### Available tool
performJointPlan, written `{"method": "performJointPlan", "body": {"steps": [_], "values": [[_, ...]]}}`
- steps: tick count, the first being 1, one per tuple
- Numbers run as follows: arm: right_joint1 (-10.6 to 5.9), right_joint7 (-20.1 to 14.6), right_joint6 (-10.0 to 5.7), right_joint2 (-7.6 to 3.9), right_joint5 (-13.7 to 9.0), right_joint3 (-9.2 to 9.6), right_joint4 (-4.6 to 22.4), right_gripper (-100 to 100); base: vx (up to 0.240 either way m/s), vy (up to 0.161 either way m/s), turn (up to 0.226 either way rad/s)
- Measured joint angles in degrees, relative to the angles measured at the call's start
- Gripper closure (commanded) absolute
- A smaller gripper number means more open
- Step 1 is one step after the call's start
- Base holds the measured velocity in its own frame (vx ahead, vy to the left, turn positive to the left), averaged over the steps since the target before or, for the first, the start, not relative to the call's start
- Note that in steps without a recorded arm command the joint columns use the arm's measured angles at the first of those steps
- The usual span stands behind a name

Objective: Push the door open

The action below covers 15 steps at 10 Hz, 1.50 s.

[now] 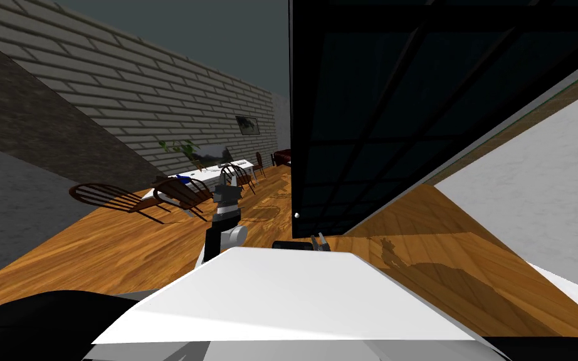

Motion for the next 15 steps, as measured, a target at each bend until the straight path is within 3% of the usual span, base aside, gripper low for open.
{"method": "performJointPlan", "body": {"steps": [15], "values": [[-5.51,-21.2,1.94,-0.22,-18.0,4.64,1.8,-100,-0.034,-0.005,0.077]]}}
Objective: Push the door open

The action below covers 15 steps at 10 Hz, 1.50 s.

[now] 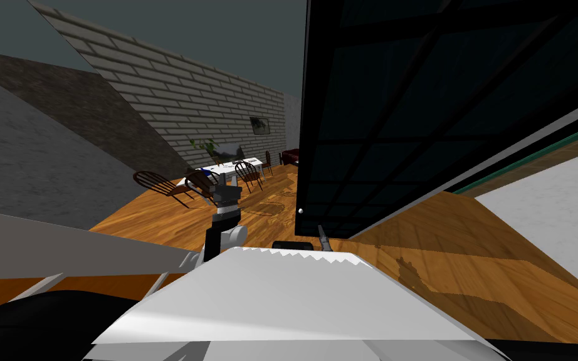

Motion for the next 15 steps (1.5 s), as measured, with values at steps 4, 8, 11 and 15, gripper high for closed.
{"method": "performJointPlan", "body": {"steps": [4,8,11,15], "values": [[-1.65,-5.8,0.57,-0.06,-5.0,1.24,0.5,-100,-0.034,-0.002,0.067],[-3.12,-11.7,1.31,0.00,-10.6,2.78,0.7,-100,-0.039,0.002,0.082],[-4.65,-16.0,1.74,-0.02,-14.6,3.74,1.4,-100,-0.039,0.004,0.083],[-5.90,-21.5,2.44,0.08,-19.2,4.91,1.5,-100,-0.037,0.005,0.091]]}}
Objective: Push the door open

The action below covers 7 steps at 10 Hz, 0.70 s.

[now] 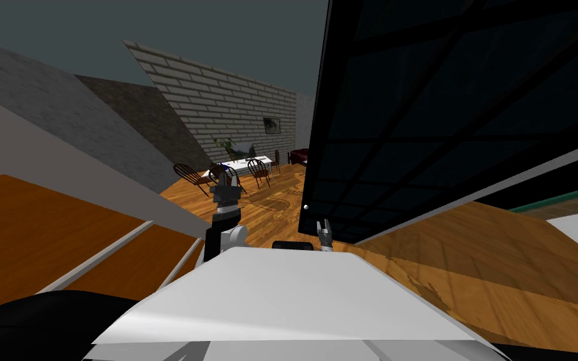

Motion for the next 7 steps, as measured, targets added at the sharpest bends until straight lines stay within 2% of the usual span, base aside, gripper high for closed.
{"method": "performJointPlan", "body": {"steps": [1,7], "values": [[-0.65,-1.7,0.14,0.03,-1.7,0.47,0.4,-100,-0.034,0.007,0.057],[-2.93,-10.2,0.78,0.28,-8.8,2.28,1.3,-100,-0.035,0.005,0.077]]}}
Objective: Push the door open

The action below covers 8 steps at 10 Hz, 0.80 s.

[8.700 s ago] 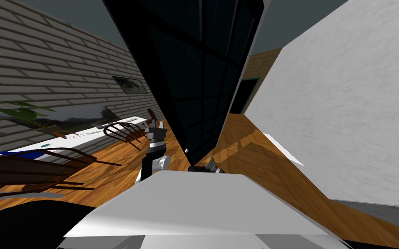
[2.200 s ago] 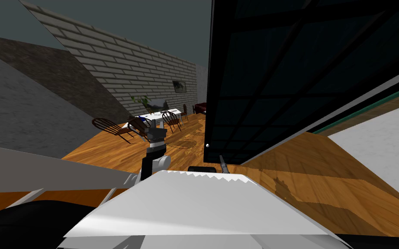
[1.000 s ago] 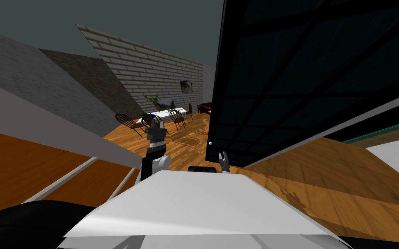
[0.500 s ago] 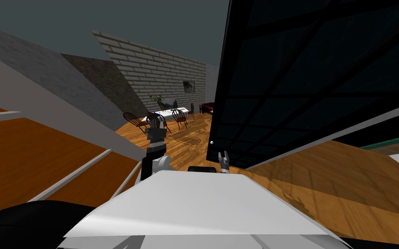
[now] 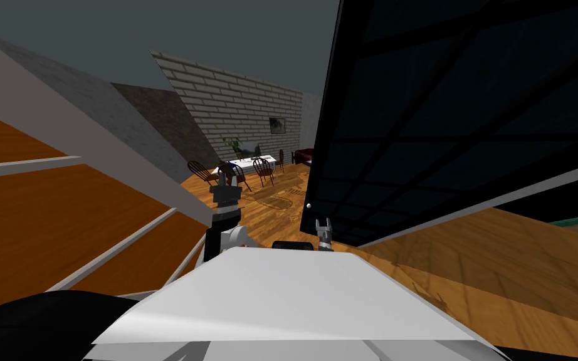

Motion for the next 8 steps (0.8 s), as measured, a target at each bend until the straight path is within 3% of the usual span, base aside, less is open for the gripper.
{"method": "performJointPlan", "body": {"steps": [8], "values": [[-2.73,-11.5,1.07,0.25,-9.4,2.44,0.7,-100,-0.033,0.011,0.074]]}}
